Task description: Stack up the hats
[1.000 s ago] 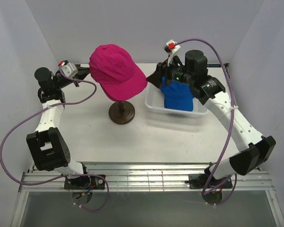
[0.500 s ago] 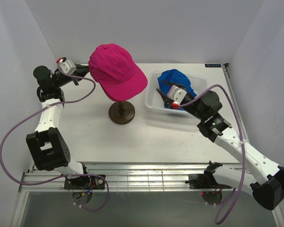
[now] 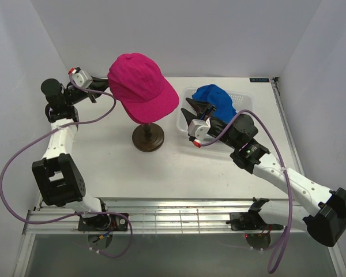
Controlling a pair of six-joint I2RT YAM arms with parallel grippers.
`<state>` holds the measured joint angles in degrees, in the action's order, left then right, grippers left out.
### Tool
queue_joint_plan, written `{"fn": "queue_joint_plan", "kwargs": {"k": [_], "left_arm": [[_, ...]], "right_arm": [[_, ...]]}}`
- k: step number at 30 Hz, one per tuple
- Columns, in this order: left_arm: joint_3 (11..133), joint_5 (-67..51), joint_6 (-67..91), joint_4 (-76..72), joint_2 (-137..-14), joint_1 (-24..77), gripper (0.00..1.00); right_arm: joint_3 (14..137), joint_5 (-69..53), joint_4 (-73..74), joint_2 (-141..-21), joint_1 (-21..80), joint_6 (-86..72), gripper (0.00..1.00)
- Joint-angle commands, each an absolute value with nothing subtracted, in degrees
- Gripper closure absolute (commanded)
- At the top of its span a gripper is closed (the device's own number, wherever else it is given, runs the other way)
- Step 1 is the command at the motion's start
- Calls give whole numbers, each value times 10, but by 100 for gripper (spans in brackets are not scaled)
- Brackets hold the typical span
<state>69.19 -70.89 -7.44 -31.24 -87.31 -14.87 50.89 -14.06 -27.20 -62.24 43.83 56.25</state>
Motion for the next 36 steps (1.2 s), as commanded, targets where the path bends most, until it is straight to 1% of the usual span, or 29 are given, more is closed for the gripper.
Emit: {"fn": "queue_joint_plan", "kwargs": {"k": [1, 5, 9, 13, 19, 23, 29, 32, 33, 36], "left_arm": [[711, -703, -69, -306, -874, -146, 100], [710, -705, -68, -306, -872, -146, 100], [708, -706, -69, -306, -873, -145, 100], [708, -706, -68, -305, -873, -144, 100], [712, -706, -67, -306, -875, -143, 100], [710, -708, -66, -305, -873, -142, 100], [710, -707, -65, -306, -874, -142, 100], [711, -706, -66, -306, -875, -142, 100], [711, -706, -66, -306, -875, -141, 100], [714, -702, -66, -305, -875, -141, 100]], "right_arm": [[548, -155, -273, -638, 444, 580, 53], [548, -161, -259, -643, 444, 583, 53], [555, -147, -265, -655, 449, 592, 58], [576, -148, -240, -669, 452, 601, 58], [583, -138, -239, -683, 456, 613, 59], [587, -132, -237, -687, 459, 625, 62], [590, -107, -218, -699, 476, 661, 73], [596, -92, -212, -701, 486, 665, 81], [599, -91, -211, -700, 488, 665, 85], [605, -84, -207, -695, 494, 668, 88]]}}
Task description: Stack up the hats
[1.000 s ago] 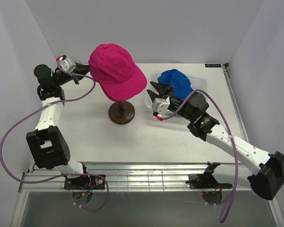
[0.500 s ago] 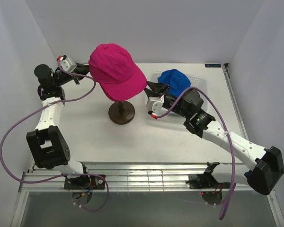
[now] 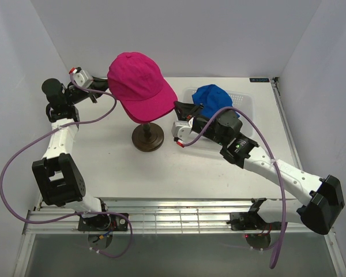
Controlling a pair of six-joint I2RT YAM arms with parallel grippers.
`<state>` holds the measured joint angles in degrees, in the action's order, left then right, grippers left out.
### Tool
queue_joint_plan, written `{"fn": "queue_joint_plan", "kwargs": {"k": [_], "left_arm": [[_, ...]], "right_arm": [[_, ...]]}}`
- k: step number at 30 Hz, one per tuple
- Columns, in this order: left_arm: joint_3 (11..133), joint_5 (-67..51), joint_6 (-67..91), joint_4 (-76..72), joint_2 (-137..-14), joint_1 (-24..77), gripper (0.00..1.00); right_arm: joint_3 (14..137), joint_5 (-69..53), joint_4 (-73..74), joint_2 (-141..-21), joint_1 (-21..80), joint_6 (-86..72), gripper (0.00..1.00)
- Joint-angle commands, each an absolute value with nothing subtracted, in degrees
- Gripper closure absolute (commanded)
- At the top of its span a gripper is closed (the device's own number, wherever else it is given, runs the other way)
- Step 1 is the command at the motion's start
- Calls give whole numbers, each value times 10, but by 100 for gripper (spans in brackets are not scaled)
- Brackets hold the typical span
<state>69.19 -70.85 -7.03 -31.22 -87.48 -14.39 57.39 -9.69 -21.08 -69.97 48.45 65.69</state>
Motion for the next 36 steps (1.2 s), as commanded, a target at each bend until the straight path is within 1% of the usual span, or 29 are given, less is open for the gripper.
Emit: {"fn": "queue_joint_plan", "kwargs": {"k": [1, 5, 12, 26, 34, 35, 36], "left_arm": [[714, -701, -66, -306, -875, -141, 100], [711, -700, -67, -305, -875, -140, 100], [710, -694, -70, -306, -877, -140, 100], [694, -695, -81, -306, -880, -140, 100], [680, -688, -91, -304, -879, -140, 100], [679, -688, -97, -302, -880, -140, 100], [676, -688, -99, -299, -879, -140, 100]], "right_arm": [[606, -84, -206, -693, 496, 668, 88], [622, -70, -189, -691, 507, 676, 89], [615, -43, -156, -689, 541, 712, 92], [609, -16, -41, -695, 586, 761, 92], [612, -11, -47, -712, 591, 749, 92], [613, -10, -49, -712, 591, 746, 90], [614, -9, -53, -712, 591, 742, 85]]}}
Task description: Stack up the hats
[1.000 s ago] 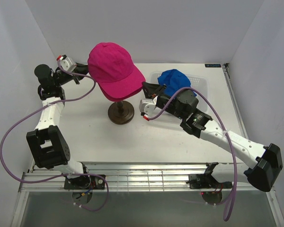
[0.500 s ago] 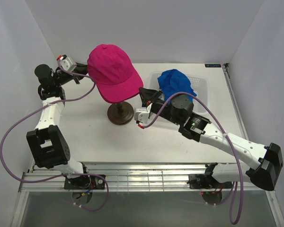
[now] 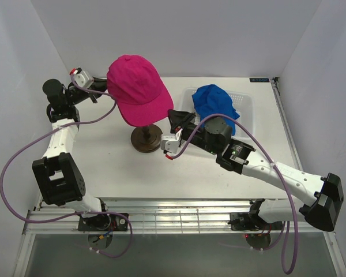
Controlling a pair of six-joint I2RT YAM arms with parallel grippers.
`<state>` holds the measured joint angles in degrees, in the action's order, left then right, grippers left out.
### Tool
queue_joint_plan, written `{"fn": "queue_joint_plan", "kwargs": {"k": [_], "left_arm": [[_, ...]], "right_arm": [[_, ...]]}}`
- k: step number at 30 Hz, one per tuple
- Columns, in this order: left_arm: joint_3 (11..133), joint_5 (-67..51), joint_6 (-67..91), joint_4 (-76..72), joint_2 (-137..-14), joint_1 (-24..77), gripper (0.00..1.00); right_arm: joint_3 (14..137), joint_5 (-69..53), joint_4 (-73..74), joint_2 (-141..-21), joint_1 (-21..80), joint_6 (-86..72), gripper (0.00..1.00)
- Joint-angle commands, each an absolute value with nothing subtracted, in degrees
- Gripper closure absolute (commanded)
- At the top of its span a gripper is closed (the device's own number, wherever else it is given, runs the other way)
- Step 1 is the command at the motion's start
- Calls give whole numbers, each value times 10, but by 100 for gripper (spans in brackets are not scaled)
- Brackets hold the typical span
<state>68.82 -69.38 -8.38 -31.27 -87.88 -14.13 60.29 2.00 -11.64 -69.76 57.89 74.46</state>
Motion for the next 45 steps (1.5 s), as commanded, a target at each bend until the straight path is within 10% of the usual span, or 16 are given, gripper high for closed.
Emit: {"fn": "queue_joint_plan", "kwargs": {"k": [1, 6, 22, 38, 45], "left_arm": [[673, -688, -103, -297, -879, -140, 100], [666, -700, -102, -293, -870, -140, 100], [654, -708, -105, -291, -864, -136, 100], [645, -713, -108, -284, -863, -134, 100], [629, -714, -122, -275, -855, -134, 100]], "right_arm": [[613, -8, -62, -710, 591, 736, 77], [591, -5, -104, -679, 591, 715, 40], [626, 87, -222, -761, 613, 722, 27], [679, 137, -281, -806, 614, 739, 82], [724, 120, -239, -809, 613, 751, 90]]}}
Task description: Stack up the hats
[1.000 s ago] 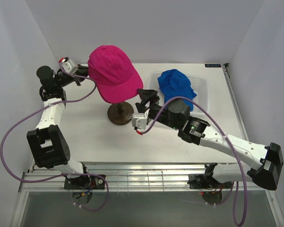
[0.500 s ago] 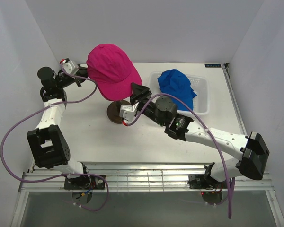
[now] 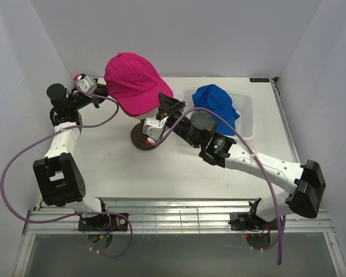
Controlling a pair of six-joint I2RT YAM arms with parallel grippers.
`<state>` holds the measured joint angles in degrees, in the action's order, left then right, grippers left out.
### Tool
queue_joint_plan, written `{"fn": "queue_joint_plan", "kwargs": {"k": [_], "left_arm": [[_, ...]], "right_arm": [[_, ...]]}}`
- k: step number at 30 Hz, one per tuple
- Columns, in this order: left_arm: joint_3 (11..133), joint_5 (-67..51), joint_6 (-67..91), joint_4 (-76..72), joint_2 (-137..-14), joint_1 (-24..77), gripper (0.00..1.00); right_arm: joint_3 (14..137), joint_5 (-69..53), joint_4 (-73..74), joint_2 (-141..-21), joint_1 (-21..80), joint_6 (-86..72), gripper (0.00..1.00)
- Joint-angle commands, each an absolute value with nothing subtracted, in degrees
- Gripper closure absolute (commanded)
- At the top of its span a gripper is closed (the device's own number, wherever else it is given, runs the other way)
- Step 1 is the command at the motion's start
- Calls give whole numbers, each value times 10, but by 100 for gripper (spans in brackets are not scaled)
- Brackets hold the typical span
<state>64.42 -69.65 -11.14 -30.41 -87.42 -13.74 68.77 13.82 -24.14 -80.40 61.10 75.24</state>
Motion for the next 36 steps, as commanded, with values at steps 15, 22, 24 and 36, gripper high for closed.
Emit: {"fn": "queue_joint_plan", "kwargs": {"k": [15, 22, 24, 36], "left_arm": [[632, -722, -122, -259, -847, -134, 88], [654, -703, -165, -227, -835, -143, 40], [650, -706, -172, -221, -826, -145, 37], [657, -729, -161, -229, -794, -155, 37]], "right_arm": [[769, 84, -185, -802, 598, 737, 92], [731, 86, -171, -784, 592, 727, 92], [728, 89, -171, -782, 589, 723, 92], [780, 84, -133, -806, 582, 718, 92]]}}
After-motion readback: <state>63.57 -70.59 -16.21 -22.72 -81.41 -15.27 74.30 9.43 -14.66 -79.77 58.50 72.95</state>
